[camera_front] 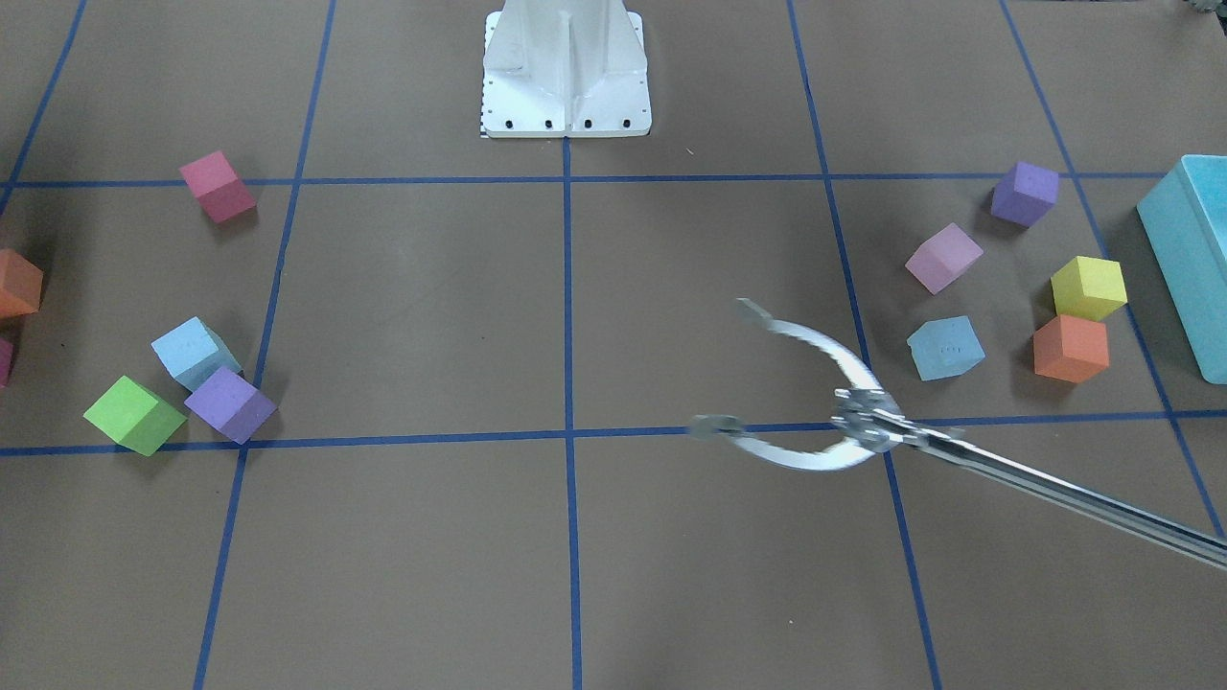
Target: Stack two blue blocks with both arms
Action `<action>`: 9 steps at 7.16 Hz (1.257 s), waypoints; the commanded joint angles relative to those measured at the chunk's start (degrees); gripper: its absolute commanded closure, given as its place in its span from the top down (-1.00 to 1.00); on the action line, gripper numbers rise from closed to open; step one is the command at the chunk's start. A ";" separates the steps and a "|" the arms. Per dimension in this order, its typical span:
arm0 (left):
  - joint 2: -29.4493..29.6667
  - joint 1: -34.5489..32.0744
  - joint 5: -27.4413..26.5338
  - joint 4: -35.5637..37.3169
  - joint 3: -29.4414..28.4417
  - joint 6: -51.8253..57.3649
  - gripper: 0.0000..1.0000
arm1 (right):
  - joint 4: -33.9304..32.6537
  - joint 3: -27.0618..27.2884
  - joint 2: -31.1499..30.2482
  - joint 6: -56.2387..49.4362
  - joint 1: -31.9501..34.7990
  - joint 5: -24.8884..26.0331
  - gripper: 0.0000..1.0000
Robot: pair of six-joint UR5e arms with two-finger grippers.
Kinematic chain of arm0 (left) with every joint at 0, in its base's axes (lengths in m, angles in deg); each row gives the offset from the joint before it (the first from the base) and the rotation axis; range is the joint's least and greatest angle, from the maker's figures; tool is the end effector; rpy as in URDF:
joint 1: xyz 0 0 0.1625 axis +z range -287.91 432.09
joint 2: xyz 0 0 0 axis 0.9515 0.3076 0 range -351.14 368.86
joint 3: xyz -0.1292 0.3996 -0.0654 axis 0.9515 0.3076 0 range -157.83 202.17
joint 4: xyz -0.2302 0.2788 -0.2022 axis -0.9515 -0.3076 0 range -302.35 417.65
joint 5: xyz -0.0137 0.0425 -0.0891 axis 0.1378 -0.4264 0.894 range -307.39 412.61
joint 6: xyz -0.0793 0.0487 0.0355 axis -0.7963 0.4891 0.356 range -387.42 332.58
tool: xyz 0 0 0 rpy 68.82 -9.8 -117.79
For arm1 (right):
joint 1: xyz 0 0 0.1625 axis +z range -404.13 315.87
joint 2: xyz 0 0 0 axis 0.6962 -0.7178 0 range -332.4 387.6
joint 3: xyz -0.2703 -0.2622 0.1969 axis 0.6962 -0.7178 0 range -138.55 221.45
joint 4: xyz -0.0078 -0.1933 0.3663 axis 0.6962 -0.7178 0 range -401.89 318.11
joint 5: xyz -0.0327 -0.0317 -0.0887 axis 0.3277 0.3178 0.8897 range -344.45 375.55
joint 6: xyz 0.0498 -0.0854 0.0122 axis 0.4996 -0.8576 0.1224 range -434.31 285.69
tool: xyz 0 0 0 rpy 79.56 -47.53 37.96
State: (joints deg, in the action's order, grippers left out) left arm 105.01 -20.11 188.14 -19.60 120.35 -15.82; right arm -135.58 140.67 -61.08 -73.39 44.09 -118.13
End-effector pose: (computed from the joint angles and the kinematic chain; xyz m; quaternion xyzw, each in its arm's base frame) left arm -0.0823 -0.5244 0.5550 0.0591 0.3825 0.0810 0.9185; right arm 0.0489 -0.5047 0.5753 0.0466 -0.3726 -0.0292 0.9264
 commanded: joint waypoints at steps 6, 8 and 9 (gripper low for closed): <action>-0.17 0.00 -0.09 0.00 0.00 0.00 1.00 | -0.09 1.06 5.00 0.21 -1.02 1.83 1.00; -0.17 0.00 -0.09 0.00 0.00 0.00 1.00 | 0.00 4.38 5.19 3.46 -6.53 0.79 1.00; -0.17 0.00 -0.09 0.00 -0.08 0.00 1.00 | 0.00 6.40 5.19 6.86 -9.09 0.44 1.00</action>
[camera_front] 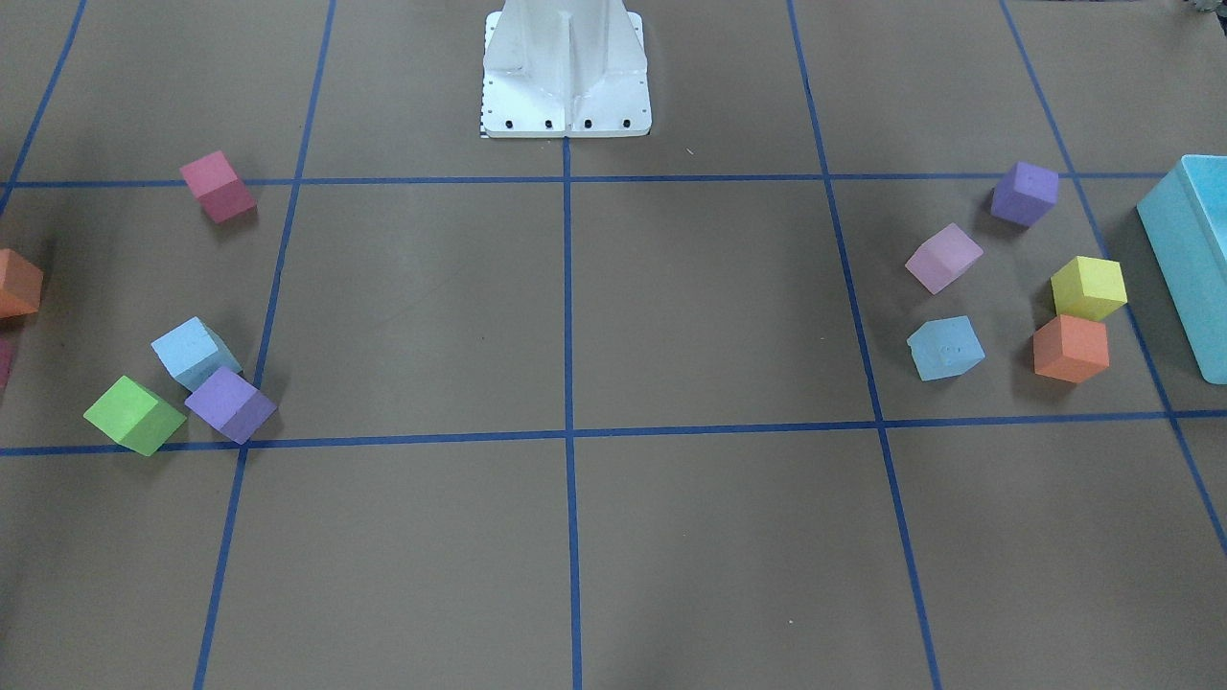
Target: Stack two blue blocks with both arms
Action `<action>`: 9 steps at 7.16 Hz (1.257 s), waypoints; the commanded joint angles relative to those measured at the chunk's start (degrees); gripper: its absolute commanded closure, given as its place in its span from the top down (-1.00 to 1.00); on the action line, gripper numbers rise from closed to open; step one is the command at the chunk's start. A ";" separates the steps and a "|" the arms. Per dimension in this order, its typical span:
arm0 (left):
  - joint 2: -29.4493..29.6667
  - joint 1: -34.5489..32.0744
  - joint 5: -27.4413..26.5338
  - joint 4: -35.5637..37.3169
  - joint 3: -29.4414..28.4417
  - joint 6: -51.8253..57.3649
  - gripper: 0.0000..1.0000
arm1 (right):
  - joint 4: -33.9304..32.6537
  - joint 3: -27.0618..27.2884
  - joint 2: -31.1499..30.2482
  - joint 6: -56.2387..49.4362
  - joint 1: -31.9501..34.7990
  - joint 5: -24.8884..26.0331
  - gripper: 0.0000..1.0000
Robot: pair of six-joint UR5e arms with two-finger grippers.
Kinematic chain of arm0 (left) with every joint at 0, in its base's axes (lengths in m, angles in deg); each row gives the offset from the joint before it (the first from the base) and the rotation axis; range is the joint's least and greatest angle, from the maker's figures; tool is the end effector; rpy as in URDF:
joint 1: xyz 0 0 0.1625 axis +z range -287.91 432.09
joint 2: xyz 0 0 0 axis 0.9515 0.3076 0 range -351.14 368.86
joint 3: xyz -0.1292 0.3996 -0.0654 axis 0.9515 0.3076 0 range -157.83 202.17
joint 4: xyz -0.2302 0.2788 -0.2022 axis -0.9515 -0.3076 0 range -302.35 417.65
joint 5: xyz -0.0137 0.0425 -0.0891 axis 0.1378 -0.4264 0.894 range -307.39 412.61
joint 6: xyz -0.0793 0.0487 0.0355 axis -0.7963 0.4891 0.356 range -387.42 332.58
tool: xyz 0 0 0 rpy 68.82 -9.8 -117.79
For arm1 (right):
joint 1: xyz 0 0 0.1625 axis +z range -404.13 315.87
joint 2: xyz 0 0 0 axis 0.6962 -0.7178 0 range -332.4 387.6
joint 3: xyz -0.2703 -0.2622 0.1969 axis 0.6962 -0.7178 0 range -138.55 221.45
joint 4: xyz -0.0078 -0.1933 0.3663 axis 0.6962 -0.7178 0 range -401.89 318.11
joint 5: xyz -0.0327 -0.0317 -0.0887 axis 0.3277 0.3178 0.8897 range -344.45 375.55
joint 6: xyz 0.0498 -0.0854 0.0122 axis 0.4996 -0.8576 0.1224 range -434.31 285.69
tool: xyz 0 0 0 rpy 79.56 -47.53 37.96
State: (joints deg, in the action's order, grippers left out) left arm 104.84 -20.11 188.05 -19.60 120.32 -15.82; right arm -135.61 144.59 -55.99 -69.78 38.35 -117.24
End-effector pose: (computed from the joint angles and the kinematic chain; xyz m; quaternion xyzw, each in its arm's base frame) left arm -0.0824 -0.5232 0.5569 0.0574 0.3820 0.0803 0.9189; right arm -0.0047 -0.5369 0.4968 0.0895 -0.3728 -0.0743 0.9206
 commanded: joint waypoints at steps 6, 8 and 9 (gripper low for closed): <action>0.00 0.09 0.09 0.00 0.02 -0.09 1.00 | 4.69 6.37 2.91 6.71 -19.34 4.26 0.98; 0.00 0.26 0.09 0.09 -0.15 -0.18 1.00 | 4.77 6.37 3.17 6.10 -23.15 8.16 0.93; 0.00 0.26 0.09 0.09 -0.15 -0.18 1.00 | 4.78 6.28 3.00 5.92 -23.33 7.98 0.88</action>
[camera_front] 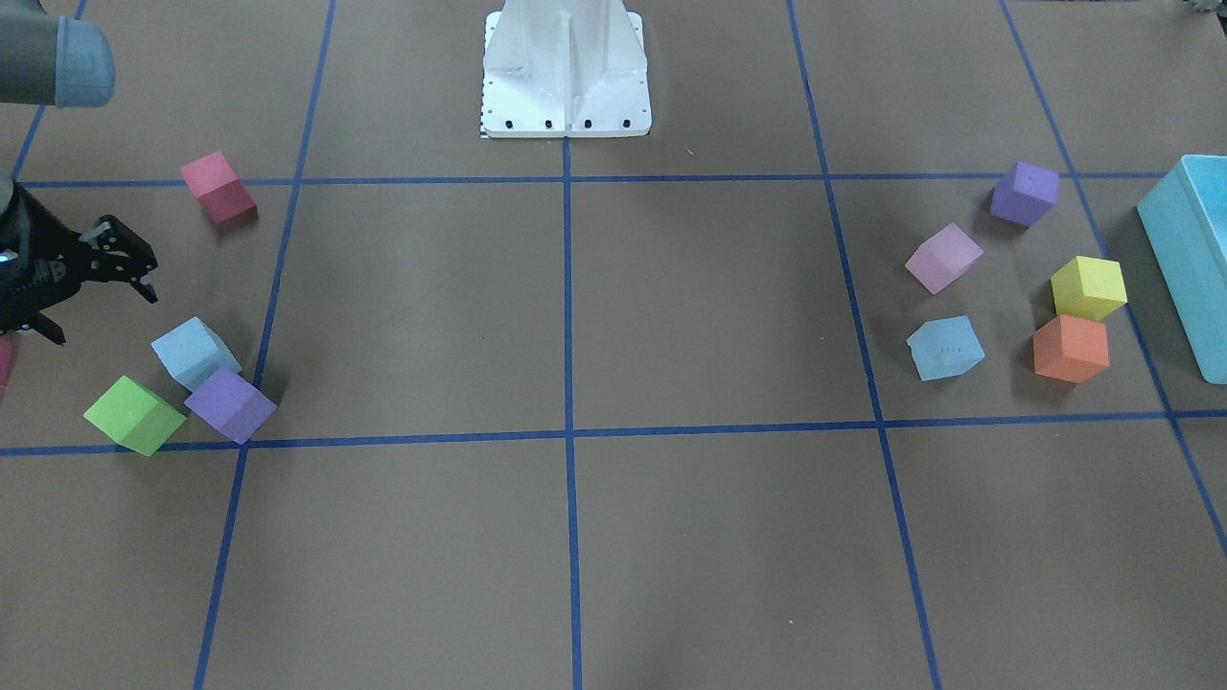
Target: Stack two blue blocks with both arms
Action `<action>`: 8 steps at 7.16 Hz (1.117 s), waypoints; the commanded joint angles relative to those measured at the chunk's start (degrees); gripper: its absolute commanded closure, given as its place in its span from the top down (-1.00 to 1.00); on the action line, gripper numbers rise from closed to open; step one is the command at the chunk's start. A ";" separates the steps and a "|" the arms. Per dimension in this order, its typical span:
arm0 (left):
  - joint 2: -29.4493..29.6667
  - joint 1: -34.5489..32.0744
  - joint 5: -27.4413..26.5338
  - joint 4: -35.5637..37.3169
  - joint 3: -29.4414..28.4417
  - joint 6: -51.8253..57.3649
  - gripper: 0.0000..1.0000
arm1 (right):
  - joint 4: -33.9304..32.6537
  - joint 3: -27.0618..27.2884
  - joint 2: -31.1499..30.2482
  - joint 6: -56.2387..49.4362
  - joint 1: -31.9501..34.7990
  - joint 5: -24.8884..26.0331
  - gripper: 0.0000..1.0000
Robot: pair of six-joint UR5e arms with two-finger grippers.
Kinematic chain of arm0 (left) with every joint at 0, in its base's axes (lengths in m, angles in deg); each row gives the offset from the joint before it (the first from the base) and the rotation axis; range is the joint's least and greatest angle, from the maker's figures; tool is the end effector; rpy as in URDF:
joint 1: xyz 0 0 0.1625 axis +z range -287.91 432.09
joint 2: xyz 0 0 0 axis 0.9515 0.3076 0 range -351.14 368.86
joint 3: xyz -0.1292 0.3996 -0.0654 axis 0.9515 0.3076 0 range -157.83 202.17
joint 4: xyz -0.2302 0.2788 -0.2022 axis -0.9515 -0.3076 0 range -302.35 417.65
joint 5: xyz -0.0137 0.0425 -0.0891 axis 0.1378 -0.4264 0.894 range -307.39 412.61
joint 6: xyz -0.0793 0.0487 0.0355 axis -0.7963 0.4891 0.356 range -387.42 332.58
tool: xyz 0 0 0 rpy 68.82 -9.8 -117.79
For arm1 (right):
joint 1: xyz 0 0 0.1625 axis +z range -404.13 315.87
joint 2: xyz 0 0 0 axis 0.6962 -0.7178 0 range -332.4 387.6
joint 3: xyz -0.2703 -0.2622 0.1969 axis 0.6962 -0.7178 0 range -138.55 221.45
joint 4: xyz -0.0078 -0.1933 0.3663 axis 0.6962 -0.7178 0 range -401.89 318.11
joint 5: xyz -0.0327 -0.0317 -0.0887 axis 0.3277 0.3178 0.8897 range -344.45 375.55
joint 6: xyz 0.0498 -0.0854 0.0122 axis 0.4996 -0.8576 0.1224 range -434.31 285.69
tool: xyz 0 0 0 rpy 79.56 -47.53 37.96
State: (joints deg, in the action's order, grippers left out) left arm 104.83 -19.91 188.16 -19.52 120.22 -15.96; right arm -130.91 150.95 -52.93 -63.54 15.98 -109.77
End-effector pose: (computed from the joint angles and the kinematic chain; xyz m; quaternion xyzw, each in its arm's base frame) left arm -0.0804 -0.5234 0.5579 0.0549 0.3833 0.0801 0.9185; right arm -0.2035 -0.5059 0.4125 0.1290 -0.3603 -0.2302 0.8947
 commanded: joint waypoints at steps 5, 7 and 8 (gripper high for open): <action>0.00 0.15 -0.11 -0.08 -0.13 -2.41 1.00 | 6.98 -3.75 -2.70 -1.89 -3.94 0.34 0.66; 0.00 0.15 -0.11 -0.08 -0.04 -2.49 1.00 | 9.39 -5.53 -2.79 -1.02 -4.38 0.25 0.67; 0.00 0.15 -0.11 -0.08 -0.04 -2.49 1.00 | 9.30 -5.61 -2.62 -0.66 -5.08 0.43 0.67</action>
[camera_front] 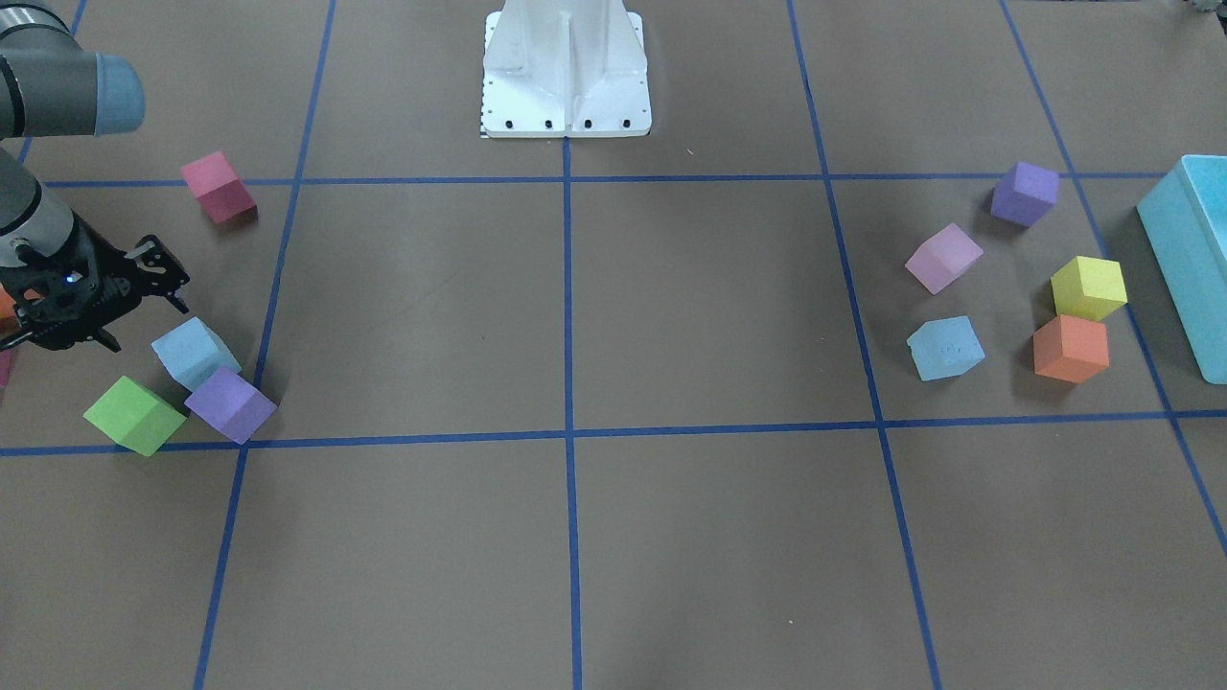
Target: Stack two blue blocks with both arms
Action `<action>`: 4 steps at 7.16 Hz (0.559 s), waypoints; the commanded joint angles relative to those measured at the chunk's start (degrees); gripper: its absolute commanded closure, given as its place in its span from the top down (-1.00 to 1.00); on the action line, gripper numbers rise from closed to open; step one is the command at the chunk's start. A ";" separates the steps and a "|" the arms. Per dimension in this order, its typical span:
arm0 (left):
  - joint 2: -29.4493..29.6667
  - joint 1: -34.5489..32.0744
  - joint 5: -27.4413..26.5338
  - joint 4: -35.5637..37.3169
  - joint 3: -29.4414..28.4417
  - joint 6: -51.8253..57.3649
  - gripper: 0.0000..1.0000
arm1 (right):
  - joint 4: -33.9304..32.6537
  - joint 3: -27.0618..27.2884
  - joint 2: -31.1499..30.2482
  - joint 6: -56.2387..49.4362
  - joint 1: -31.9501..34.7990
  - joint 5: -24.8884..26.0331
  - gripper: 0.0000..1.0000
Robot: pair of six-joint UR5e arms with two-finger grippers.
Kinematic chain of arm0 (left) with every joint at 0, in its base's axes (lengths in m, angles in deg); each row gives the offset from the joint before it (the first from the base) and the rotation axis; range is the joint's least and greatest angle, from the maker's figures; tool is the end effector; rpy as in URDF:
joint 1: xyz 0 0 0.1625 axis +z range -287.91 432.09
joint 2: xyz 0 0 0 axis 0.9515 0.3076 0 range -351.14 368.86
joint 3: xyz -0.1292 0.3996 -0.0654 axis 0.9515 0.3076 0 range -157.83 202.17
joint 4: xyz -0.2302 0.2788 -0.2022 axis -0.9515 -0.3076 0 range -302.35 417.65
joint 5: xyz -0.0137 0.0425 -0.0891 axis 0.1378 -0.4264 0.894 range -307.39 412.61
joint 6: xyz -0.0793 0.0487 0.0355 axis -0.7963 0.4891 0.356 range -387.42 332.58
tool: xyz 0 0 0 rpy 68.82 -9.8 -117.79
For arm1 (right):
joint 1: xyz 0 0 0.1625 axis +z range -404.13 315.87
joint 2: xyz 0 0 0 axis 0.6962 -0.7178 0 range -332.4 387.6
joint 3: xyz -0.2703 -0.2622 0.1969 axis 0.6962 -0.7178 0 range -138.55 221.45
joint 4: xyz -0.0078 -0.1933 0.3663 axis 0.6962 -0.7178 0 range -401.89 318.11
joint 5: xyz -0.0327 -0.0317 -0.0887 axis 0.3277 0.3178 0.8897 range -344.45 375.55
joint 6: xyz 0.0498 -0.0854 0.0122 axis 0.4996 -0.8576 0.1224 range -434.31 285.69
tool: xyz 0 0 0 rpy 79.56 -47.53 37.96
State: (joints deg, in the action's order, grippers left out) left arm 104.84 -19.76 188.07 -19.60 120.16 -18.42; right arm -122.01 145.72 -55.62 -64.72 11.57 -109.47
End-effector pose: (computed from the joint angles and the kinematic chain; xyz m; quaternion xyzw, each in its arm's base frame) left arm -0.0792 -0.5238 0.5583 0.0463 0.3837 0.0617 0.9202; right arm -0.2435 -0.4920 0.4625 0.1274 -0.3640 -0.2751 0.8807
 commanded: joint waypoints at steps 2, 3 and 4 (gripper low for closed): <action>0.00 0.00 -0.02 0.00 0.02 -0.03 1.00 | 0.41 -0.74 0.52 3.15 -1.73 0.12 0.69; 0.00 0.00 0.06 0.00 0.02 -0.03 1.00 | 0.49 -1.26 0.61 3.16 -1.82 0.12 0.69; 0.00 0.00 0.07 0.00 0.02 -0.03 1.00 | 0.49 -1.44 0.70 3.07 -2.17 0.30 0.73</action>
State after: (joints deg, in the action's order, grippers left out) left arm 104.83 -19.76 188.11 -19.60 120.17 -18.46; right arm -121.56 144.63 -55.05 -61.73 9.76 -109.30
